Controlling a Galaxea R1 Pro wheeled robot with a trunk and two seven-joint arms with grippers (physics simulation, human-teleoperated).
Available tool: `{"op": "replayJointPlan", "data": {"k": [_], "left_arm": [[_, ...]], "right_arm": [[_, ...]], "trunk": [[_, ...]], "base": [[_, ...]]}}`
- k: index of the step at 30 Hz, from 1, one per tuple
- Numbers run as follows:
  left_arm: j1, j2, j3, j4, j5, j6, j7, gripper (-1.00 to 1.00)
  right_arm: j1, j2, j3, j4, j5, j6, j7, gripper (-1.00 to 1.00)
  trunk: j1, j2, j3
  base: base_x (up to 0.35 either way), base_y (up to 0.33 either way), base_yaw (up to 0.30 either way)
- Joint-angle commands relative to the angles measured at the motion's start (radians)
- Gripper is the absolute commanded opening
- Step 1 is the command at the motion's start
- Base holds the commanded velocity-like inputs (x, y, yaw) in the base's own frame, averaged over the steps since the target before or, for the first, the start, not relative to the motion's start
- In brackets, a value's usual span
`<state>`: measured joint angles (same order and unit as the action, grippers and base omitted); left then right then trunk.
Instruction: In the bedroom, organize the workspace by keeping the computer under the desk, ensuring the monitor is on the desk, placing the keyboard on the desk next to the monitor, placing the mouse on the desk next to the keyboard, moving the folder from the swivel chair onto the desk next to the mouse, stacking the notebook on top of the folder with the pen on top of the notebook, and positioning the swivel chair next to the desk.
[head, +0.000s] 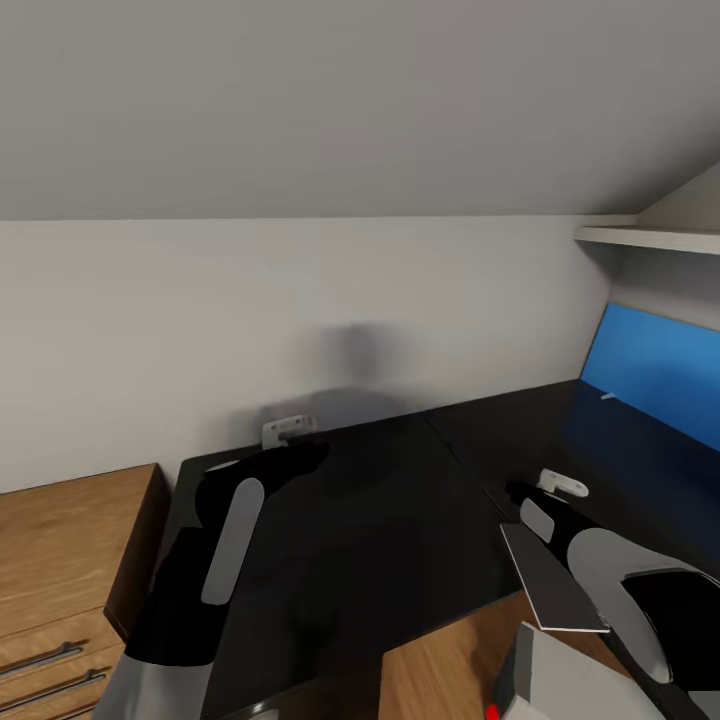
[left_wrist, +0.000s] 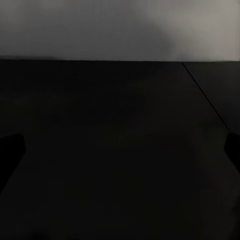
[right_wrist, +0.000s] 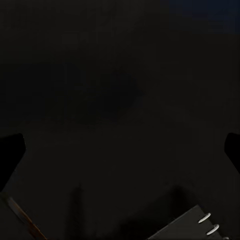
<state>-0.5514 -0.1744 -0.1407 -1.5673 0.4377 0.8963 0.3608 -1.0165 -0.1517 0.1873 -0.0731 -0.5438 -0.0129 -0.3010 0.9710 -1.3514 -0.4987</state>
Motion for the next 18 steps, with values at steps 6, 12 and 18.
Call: {"op": "replayJointPlan", "data": {"k": [6,12,18], "left_arm": [[-0.001,0.0,0.0,-0.001,0.01,0.003,0.01,1.0],[-0.001,0.0,0.0,-0.001,0.01,0.003,0.009,1.0],[-0.001,0.0,0.0,-0.001,0.011,0.002,0.01,1.0]], "right_arm": [[-0.001,-0.009,0.009,-0.001,-0.009,0.0,-0.009,1.0],[-0.001,-0.018,0.009,-0.001,-0.009,0.001,-0.011,1.0],[-0.001,-0.024,0.009,-0.001,-0.01,0.022,-0.014,1.0]], "trunk": [[0.0,-0.001,-0.001],[0.0,-0.001,-0.001],[0.0,-0.001,-0.001]], "base": [[0.169,0.0,0.0],[0.036,0.0,0.0],[0.008,0.0,0.0]]}}
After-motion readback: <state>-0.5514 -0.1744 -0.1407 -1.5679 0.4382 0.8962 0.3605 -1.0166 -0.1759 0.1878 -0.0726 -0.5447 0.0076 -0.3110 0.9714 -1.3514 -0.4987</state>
